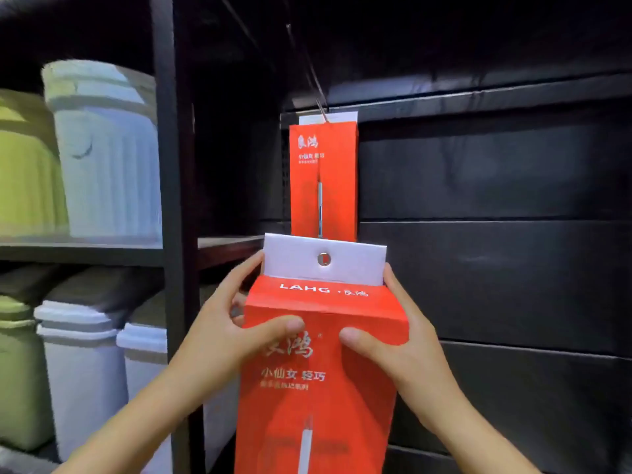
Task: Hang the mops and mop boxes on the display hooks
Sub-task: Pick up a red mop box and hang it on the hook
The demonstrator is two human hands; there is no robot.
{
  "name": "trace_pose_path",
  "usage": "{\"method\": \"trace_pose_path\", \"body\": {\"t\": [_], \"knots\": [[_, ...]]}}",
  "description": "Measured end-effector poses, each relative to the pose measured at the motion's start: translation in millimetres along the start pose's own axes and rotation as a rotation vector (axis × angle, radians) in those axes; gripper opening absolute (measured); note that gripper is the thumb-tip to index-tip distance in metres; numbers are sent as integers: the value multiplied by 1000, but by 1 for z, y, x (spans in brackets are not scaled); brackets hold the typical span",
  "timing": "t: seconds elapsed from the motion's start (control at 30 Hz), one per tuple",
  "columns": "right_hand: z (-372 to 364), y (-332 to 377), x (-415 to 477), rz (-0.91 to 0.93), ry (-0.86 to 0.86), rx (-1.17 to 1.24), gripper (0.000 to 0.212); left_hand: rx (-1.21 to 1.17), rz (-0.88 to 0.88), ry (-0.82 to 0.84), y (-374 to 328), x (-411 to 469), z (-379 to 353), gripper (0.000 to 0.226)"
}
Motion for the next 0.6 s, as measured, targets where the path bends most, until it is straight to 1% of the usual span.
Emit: {"method": "trace_pose_path", "body": {"t": [0.17,0.23,0.3,0.33,0.37,0.43,0.47,0.5,0.57,0.6], "knots": [[17,17,89,93,107,-61,68,-64,-72,13,-65,58,10,97],[23,22,122,127,124,-61,62,-71,-104,-19,-87,78,15,102],[27,26,152,152,129,-58,60,-117,-120,-53,-105,94,19,108],[28,28,167,164,132,-60,63,-141,-137,-67,-113,103,22,111],[28,29,181,180,131,-74,70,-153,-156,-78,-120,110,25,112],[29,34,206,213,114,-129,92,-180,-189,-95,-134,121,29,112],[30,37,216,232,114,-163,94,-191,-208,-102,-140,127,31,111],[30,41,224,259,121,-185,86,-195,-223,-112,-145,132,33,111],[30,50,236,306,156,-202,59,-185,-258,-130,-155,139,36,114],[30,54,241,328,168,-211,51,-175,-277,-136,-159,142,38,114]]}}
Point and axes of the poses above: each hand's wrist, its own x-axis towards the middle knuckle, its own z-axis out of the back of the hand, y = z × x, the point moved 5 cm from there along x, towards the middle knuckle, and after that the axes turned 14 degrees about z, right-handed, at the moved point
